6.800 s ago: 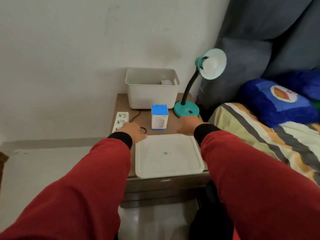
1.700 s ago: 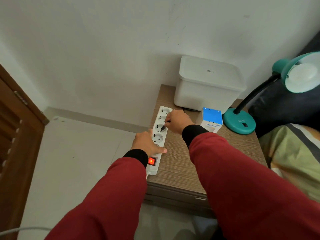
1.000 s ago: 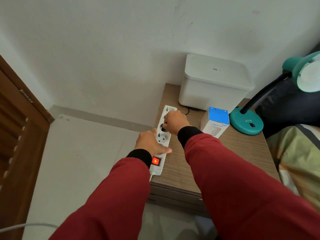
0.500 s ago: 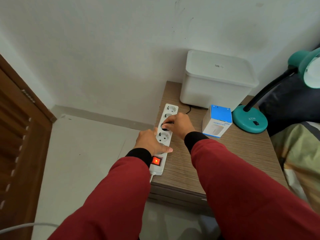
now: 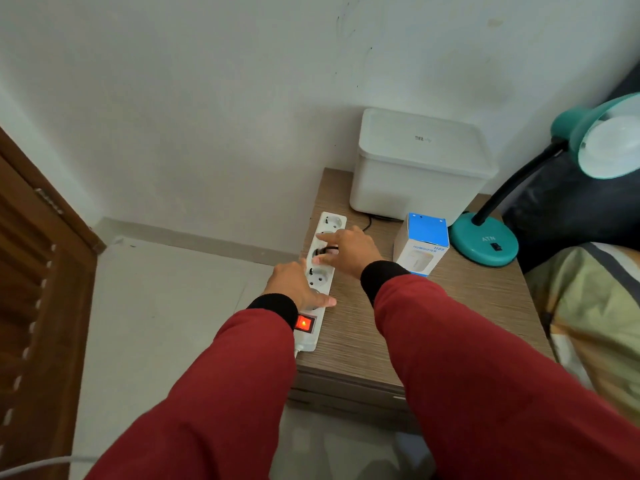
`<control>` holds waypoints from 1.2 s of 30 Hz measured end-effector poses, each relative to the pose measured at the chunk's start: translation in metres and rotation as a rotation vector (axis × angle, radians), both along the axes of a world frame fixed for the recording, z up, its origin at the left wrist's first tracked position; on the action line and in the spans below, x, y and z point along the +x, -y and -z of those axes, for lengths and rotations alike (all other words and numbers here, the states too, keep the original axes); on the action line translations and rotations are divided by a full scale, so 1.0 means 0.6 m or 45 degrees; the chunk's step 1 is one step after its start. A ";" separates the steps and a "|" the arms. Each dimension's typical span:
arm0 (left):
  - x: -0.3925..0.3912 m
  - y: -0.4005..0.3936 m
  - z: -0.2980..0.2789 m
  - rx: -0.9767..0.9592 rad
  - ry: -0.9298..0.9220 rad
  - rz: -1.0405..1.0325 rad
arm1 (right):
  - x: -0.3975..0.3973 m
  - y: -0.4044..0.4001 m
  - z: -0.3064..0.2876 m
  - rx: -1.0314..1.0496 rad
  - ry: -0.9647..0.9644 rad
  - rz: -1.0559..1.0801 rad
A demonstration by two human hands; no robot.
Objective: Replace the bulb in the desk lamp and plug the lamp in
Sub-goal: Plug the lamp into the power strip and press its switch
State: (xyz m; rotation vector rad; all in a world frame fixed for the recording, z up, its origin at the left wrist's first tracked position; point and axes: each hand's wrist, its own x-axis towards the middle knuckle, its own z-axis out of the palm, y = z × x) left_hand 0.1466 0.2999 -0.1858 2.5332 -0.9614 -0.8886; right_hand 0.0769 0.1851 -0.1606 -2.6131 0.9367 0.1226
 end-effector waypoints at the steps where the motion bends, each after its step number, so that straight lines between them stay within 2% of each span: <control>1: -0.001 0.002 -0.006 0.021 0.020 0.043 | -0.004 -0.001 -0.013 0.005 0.002 -0.019; 4: -0.005 0.016 -0.034 0.029 0.103 0.131 | -0.023 0.006 -0.062 -0.018 0.004 -0.030; 8: -0.015 0.044 -0.105 0.010 0.293 0.244 | -0.072 0.022 -0.136 -0.109 -0.169 -0.019; 13: -0.067 0.102 -0.199 -0.108 0.467 0.357 | -0.179 0.062 -0.201 -0.165 -0.198 0.158; 20: -0.182 0.220 -0.251 -0.193 0.480 0.572 | -0.325 0.134 -0.227 -0.171 -0.245 0.414; 28: -0.259 0.356 -0.232 -0.173 0.454 0.720 | -0.404 0.237 -0.190 -0.047 -0.202 0.560; 36: -0.288 0.446 -0.131 -0.033 0.410 0.814 | -0.409 0.314 -0.089 0.073 -0.147 0.582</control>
